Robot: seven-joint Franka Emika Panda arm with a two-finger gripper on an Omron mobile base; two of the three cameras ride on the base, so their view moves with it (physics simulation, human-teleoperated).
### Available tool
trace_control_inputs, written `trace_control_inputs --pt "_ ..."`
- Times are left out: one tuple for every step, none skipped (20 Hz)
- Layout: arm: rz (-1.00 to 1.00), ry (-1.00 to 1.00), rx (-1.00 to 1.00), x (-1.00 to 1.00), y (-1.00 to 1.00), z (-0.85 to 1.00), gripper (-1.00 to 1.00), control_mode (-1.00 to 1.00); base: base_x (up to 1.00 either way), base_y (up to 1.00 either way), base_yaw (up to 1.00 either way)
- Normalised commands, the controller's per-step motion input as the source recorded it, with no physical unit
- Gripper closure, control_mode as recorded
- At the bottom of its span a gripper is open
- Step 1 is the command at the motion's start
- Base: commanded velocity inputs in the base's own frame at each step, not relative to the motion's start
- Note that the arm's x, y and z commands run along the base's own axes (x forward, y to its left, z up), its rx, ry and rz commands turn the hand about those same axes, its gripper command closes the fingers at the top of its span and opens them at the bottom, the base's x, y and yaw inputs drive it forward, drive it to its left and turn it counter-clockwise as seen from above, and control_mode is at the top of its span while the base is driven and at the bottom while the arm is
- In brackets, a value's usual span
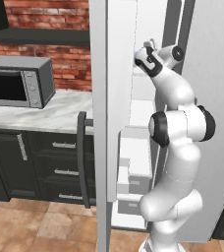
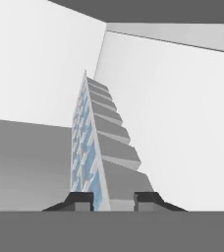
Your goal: The ice cube tray has been filled with water. Take the tray and place it in the freezer to make ice. Close the freezer door after placing the tray.
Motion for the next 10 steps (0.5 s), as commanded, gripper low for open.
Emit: trace_control_inputs --pt "0.0 0.04 0.0 0.57 -0.14 -0.17 1.0 -1.0 0.0 0.0 0.0" --pt "0.0 0.04 0.0 0.57 -0.15 -0.16 1.0 -1.0 0.0 0.0 0.0" --pt "0.0 0.04 0.0 0.57 -0.15 -0.16 1.0 -1.0 0.0 0.0 0.0" --pt "0.0 0.04 0.0 0.58 -0.13 -0.16 1.0 -1.0 0.0 0.0 0.0" --pt "0.0 0.04 0.0 0.58 -0.12 -0.17 1.0 -1.0 0.0 0.0 0.0" --pt "0.0 0.04 0.0 0.59 -0.11 -0.16 1.0 -1.0 0.0 0.0 0.0" --pt "0.0 0.04 0.0 0.6 -0.09 -0.16 1.0 -1.0 0.0 0.0 0.0" --pt "0.0 0.05 0.0 0.6 -0.06 -0.17 1.0 -1.0 0.0 0.0 0.0" --pt "0.0 0.05 0.0 0.6 -0.01 -0.16 1.0 -1.0 0.0 0.0 0.0" --pt "0.0 0.04 0.0 0.58 0.0 -0.14 1.0 -1.0 0.0 0.0 0.0"
